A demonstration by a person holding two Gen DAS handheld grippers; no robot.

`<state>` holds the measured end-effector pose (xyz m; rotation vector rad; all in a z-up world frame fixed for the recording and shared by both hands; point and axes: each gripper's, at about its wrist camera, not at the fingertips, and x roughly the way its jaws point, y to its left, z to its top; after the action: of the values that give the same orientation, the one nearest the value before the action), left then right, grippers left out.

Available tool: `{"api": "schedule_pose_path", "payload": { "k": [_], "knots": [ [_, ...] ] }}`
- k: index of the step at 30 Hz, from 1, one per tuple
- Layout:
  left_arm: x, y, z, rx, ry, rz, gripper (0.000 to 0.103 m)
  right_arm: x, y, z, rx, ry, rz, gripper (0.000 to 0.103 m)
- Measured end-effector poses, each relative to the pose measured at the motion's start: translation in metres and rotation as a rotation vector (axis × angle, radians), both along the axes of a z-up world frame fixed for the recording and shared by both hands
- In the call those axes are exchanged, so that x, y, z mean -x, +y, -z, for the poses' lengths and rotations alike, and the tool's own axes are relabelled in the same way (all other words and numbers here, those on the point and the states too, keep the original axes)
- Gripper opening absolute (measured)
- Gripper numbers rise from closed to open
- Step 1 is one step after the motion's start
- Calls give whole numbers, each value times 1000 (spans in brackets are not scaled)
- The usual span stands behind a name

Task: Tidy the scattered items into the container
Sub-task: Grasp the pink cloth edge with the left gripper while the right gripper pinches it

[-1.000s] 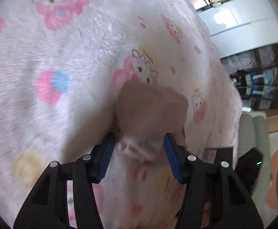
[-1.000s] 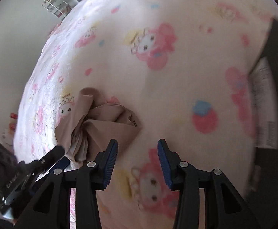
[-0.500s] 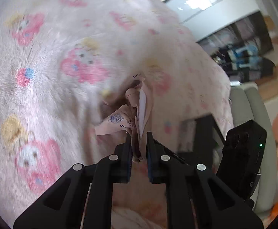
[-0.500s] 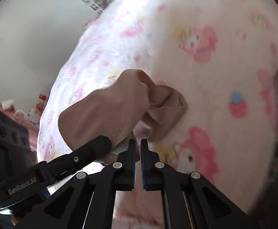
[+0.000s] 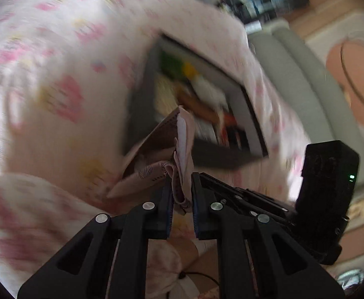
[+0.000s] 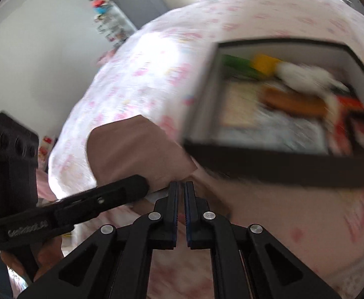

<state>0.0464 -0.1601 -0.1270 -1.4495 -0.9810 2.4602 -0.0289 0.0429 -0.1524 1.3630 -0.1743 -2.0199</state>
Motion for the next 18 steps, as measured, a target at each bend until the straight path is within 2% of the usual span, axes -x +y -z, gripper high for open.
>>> {"api": "schedule_pose_path", "payload": {
  "k": [4,6,9,11,12,14,16,18],
  "knots": [
    [29,56,34,63,-82,101,11,0,52,32,-62,-35,86,4],
    [38,72,43,71,-104,142,12,1,81,44,-65,-72,145,4],
    [50,95,54,125,-122,209,14,3,100,52,-62,-80,193,4],
    [54,107,52,170,-141,232,30,6,105,52,-64,-75,213,4],
    [55,108,49,186,-142,233,34,7,105,52,-57,-84,215,5],
    [46,103,35,184,-91,229,45,8,102,54,-60,-91,202,6],
    [38,90,26,152,-46,208,52,9,96,52,-73,-80,189,8],
    [31,72,23,135,-34,165,53,12,92,52,-47,-75,178,15]
  ]
}}
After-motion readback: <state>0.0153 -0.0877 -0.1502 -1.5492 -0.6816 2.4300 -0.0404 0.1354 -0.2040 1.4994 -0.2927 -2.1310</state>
